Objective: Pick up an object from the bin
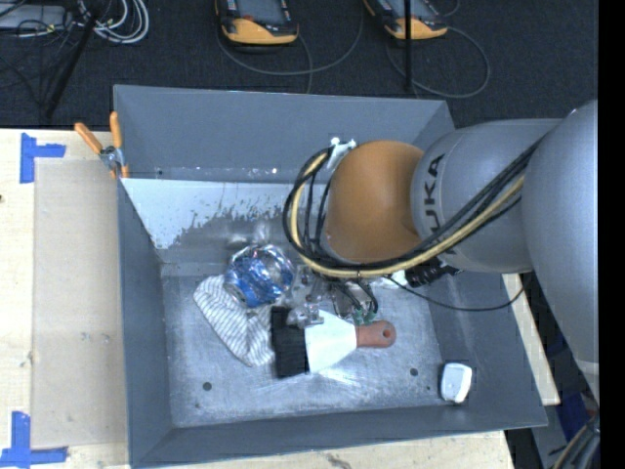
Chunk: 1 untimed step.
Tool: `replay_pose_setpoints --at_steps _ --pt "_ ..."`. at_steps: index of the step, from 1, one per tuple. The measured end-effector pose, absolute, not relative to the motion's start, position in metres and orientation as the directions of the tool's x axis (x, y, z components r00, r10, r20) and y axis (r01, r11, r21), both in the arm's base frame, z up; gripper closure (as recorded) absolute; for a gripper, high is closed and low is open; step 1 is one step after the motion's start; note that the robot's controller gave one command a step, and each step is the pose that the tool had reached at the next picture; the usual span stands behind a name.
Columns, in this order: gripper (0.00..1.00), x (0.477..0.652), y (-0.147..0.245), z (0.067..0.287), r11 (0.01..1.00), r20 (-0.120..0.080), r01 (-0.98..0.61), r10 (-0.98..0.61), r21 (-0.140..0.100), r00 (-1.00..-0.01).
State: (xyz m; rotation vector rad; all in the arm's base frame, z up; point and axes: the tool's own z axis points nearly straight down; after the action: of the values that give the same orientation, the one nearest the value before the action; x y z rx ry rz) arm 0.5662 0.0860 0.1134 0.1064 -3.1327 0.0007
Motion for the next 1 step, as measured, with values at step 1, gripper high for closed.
replay_pose_setpoints --at_steps 1 --pt "1.00 0.5708 0.0878 0.1509 0.997 -0.004 -0.071 -0.071 0.000 -0.997"
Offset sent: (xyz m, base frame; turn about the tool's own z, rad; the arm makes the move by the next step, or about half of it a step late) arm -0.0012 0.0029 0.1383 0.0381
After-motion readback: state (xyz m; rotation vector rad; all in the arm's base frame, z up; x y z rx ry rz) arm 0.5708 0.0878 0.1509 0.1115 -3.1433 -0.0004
